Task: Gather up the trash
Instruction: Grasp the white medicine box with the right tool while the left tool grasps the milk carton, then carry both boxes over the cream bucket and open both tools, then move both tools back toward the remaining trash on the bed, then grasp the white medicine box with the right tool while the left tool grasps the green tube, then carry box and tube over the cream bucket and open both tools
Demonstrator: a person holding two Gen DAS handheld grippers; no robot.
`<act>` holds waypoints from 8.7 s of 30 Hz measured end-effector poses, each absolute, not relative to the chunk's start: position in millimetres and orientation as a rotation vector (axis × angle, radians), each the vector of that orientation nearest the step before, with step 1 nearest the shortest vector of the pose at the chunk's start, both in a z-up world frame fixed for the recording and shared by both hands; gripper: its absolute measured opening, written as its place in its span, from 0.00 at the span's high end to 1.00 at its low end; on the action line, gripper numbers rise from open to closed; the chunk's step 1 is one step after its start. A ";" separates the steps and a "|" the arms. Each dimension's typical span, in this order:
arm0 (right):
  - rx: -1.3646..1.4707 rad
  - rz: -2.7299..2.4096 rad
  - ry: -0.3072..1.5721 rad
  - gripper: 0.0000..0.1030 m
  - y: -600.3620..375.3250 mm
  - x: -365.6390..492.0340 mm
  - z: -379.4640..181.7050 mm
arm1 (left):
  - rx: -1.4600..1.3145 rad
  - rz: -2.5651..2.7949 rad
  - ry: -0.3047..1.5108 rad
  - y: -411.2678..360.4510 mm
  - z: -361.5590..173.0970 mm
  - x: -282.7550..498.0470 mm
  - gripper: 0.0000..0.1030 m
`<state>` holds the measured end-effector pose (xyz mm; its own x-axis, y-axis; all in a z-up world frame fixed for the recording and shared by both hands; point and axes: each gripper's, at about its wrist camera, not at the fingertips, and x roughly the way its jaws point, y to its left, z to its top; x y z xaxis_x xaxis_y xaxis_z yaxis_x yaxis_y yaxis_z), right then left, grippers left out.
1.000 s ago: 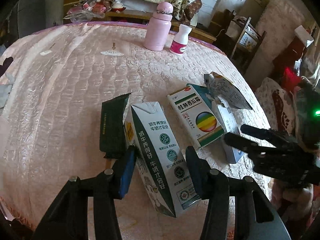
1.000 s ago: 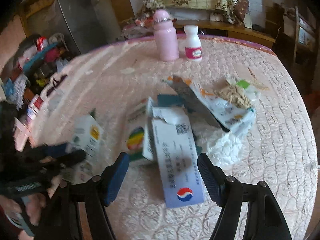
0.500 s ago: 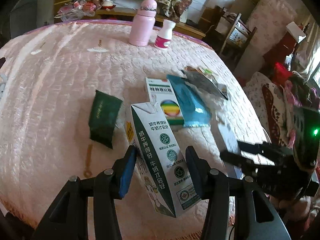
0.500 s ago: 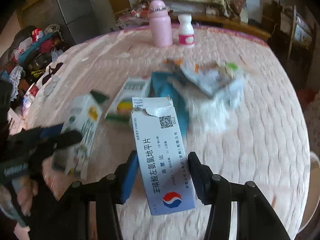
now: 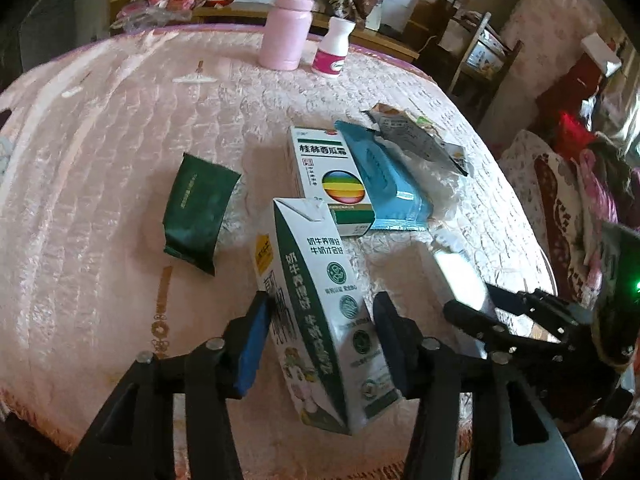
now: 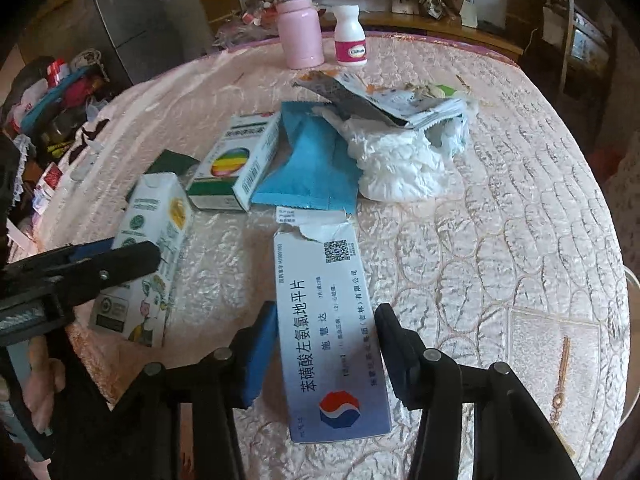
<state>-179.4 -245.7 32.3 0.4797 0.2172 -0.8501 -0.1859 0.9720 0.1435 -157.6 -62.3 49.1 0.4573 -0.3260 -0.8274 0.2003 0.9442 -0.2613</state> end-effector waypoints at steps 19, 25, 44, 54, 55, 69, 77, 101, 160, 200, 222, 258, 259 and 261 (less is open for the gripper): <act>0.099 0.116 0.868 0.49 -326.1 -215.5 100.2 | -0.062 -0.548 0.921 -156.8 115.6 -169.5 0.53; 0.145 0.043 0.850 0.49 -364.2 -226.5 102.5 | -0.031 -0.603 0.895 -201.1 125.4 -170.8 0.53; 0.292 -0.228 0.766 0.49 -494.5 -259.5 117.0 | 0.128 -0.710 0.849 -335.7 124.3 -161.8 0.53; 0.368 -0.349 0.808 0.49 -557.6 -267.2 92.0 | 0.133 -0.819 0.913 -401.2 98.9 -159.1 0.53; 0.380 -0.361 0.818 0.49 -564.8 -268.1 86.9 | 0.134 -0.827 0.916 -405.1 96.8 -159.4 0.53; 0.505 -0.462 0.877 0.40 -617.8 -271.9 45.3 | 0.093 -0.928 1.002 -461.7 73.3 -150.1 0.52; 0.528 -0.474 0.860 0.37 -619.7 -277.2 47.0 | 0.087 -0.894 0.998 -446.6 72.9 -147.7 0.50; 0.405 -0.336 0.845 0.37 -523.7 -254.2 72.2 | 0.131 -0.597 0.830 -321.1 103.4 -142.7 0.46; 0.088 0.011 0.727 0.31 -274.0 -169.2 125.6 | -0.054 -0.216 0.789 1.4 104.5 -148.7 0.24; 0.000 0.279 1.058 0.45 -137.6 -55.4 21.0 | -0.202 -0.172 0.969 40.0 55.1 -88.5 0.79; 0.052 0.244 0.873 0.46 -227.6 -171.3 99.0 | -0.043 -0.291 0.848 -63.8 100.0 -136.5 0.79; 0.268 -0.203 0.719 0.46 -457.3 -266.5 131.4 | 0.145 -0.619 0.792 -313.1 124.4 -167.2 0.79; 0.274 -0.215 0.718 0.46 -463.3 -268.7 131.3 | 0.146 -0.630 0.794 -318.1 123.5 -167.7 0.79; 0.290 -0.246 0.717 0.46 -480.0 -274.6 130.0 | 0.144 -0.658 0.803 -331.1 121.6 -168.2 0.79</act>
